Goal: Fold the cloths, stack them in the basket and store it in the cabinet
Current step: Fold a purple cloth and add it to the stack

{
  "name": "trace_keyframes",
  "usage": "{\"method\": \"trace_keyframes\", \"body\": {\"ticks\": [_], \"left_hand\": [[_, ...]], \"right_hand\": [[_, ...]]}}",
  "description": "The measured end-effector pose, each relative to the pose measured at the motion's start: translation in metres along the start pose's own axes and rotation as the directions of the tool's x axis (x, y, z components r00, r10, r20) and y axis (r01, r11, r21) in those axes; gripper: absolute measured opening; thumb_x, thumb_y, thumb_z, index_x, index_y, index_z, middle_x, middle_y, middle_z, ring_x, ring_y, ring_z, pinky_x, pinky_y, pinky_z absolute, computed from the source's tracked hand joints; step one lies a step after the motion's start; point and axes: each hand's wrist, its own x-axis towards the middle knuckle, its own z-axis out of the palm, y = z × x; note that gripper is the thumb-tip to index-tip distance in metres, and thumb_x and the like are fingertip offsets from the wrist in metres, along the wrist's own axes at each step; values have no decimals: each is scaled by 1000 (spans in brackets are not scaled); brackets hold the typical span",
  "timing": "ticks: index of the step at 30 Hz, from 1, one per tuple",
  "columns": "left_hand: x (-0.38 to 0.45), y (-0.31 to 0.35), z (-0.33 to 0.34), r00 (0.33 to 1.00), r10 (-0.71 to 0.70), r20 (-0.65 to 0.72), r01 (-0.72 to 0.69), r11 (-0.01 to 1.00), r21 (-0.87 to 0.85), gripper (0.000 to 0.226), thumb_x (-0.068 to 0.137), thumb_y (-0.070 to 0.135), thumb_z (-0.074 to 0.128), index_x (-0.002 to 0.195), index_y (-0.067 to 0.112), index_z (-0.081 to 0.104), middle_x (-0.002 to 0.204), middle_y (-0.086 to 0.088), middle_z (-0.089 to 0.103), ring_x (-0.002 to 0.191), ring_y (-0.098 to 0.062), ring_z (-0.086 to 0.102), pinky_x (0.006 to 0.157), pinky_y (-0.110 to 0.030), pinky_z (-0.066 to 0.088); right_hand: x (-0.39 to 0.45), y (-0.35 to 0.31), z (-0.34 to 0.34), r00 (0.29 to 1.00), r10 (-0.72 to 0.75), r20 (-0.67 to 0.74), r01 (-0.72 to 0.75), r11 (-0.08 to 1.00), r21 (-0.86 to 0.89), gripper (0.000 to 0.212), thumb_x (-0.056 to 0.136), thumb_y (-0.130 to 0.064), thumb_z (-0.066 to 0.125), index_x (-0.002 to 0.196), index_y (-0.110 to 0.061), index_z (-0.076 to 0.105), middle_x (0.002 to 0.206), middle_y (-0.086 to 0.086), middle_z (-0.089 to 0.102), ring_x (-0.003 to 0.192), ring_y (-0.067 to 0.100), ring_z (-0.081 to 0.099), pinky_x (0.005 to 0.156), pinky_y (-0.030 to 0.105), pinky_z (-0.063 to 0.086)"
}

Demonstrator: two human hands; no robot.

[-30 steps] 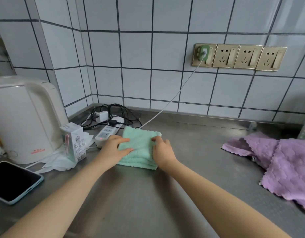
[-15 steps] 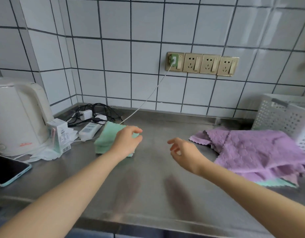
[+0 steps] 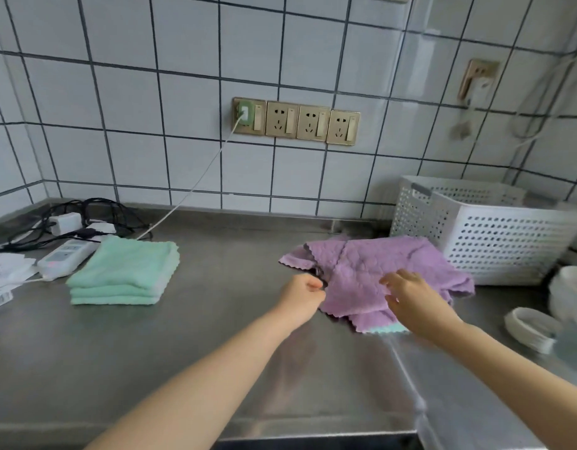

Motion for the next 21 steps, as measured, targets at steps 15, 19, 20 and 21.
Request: {"method": "trace_keyframes", "body": {"ticks": [15, 19, 20, 21], "left_hand": [[49, 12, 57, 991, -120, -58, 107, 977, -183, 58, 76, 6, 72, 126, 13, 44, 104, -3, 55, 94, -19, 55, 78, -26, 44], [42, 30, 52, 1000, -16, -10, 14, 985, -172, 43, 77, 2, 68, 118, 12, 63, 90, 5, 62, 91, -15, 59, 75, -23, 46], [38, 36, 50, 998, 59, 3, -58, 989, -133, 38, 78, 1, 66, 115, 12, 67, 89, 7, 63, 88, -11, 58, 73, -18, 44], [32, 43, 47, 989, 143, 21, -141, 987, -81, 34, 80, 1, 62, 111, 13, 69, 89, 7, 64, 84, -7, 57, 70, -13, 42]], "right_hand": [[31, 54, 6, 985, 156, 75, -123, 938, -324, 50, 90, -39, 52, 133, -15, 39, 134, 9, 43, 120, 33, 43, 96, 42, 38], [30, 48, 0, 989, 141, 35, -130, 967, -218, 61, 92, -30, 50, 145, -19, 22, 141, 10, 36, 119, 35, 42, 96, 44, 40], [30, 45, -3, 994, 109, 8, -106, 981, -164, 64, 94, -25, 48, 148, -24, 13, 143, 11, 33, 118, 35, 41, 95, 45, 40], [31, 42, -9, 998, 63, -12, -64, 989, -133, 69, 94, -17, 46, 149, -29, 6, 144, 11, 29, 116, 35, 40, 95, 44, 40]]}}
